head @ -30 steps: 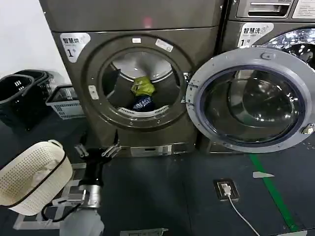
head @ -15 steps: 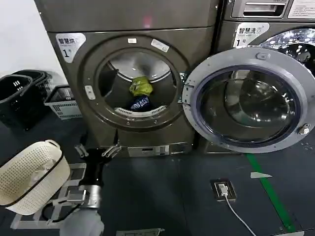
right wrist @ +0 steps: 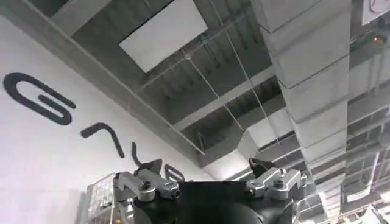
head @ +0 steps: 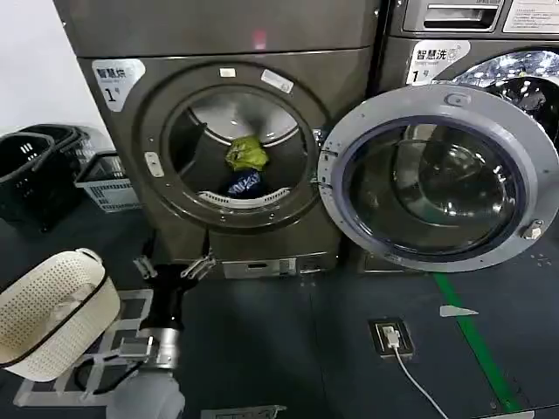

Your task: Grasp the clothes from the dryer.

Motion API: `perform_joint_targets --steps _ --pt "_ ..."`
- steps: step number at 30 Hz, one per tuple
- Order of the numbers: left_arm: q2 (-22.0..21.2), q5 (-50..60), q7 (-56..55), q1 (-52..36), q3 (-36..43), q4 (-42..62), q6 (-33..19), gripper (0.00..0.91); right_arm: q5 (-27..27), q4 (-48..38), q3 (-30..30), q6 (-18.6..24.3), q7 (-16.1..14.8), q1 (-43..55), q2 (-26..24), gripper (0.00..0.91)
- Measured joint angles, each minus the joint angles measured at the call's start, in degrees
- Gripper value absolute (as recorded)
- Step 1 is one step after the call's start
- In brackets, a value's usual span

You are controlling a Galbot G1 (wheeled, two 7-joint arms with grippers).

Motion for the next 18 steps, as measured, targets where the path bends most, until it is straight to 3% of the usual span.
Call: perform_joint_targets --steps 18 --pt "0.07 -0.18 -0.01 -0.18 -0.01 0.56 -0.41 0.907 -0.17 0.48 -0.46 0.05 -0.1 0.19 0.42 0.907"
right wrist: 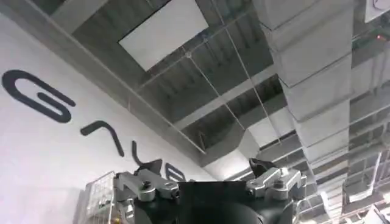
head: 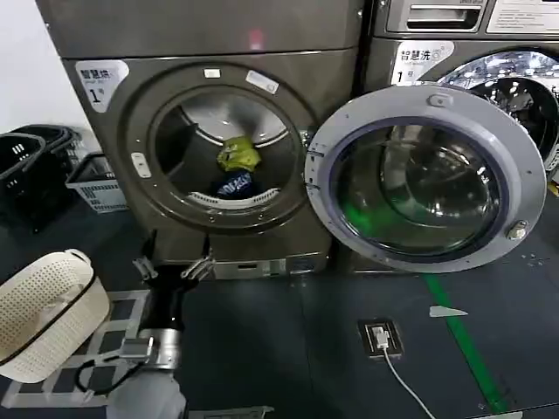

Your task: Grasp the clothes from the dryer.

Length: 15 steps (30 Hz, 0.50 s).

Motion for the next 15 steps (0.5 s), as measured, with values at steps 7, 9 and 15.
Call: perform_joint_targets --steps 7,9,15 --pt "-0.14 0.02 0.0 -0.21 0.02 0.17 0.02 0.907 -0.21 0.09 -0.56 0.1 -0.12 0.24 0.11 0.907" --pt "-0.19 0.05 0.0 -0.19 0.03 0.24 0.01 0.907 -0.61 0.09 -0.66 0.15 -0.46 0.28 0.08 0.907" --pt "-0.22 0.16 0.0 -0.22 0.07 0.28 0.03 0.907 -1.22 0.22 -1.43 0.46 -1.64 0.63 0.12 0.907"
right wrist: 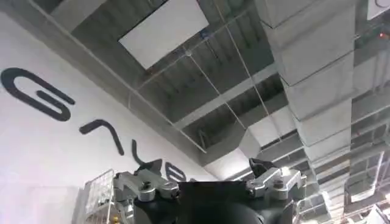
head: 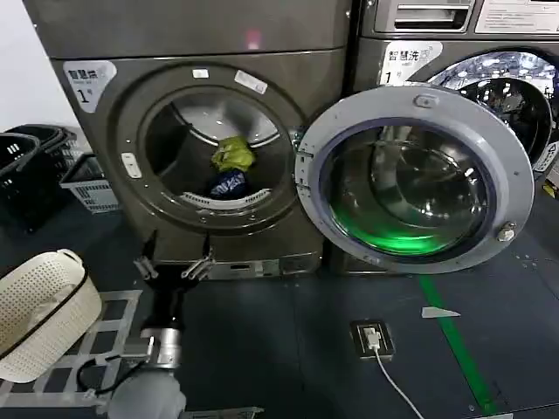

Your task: Grasp the clothes from the dryer.

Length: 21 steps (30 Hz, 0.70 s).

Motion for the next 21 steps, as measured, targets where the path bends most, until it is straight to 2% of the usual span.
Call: perform_joint_targets --steps 21 --pt "-0.09 0.32 0.0 0.66 -0.06 -0.12 -0.31 0.907 -0.57 -0.17 -0.55 1.75 -2.12 -0.55 0.72 0.907"
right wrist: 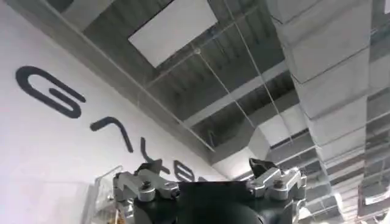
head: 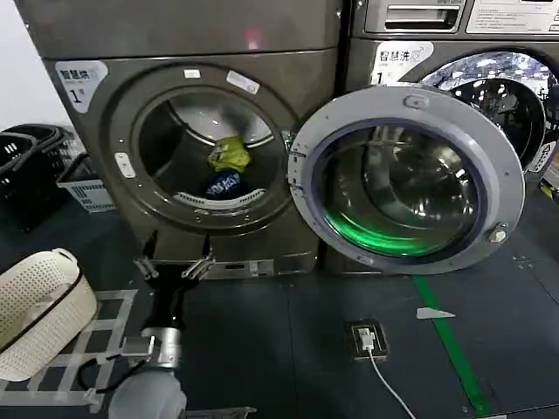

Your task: Grasp the clothes from the dryer.

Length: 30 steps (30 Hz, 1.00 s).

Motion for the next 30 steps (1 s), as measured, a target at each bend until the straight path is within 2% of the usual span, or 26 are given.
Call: perform_joint_targets --steps 30 --pt "0.01 0.28 -0.5 -0.04 -0.05 -0.72 0.46 0.907 -1.19 -0.48 -0.74 2.4 -2.67 -0.75 0.46 0.907"
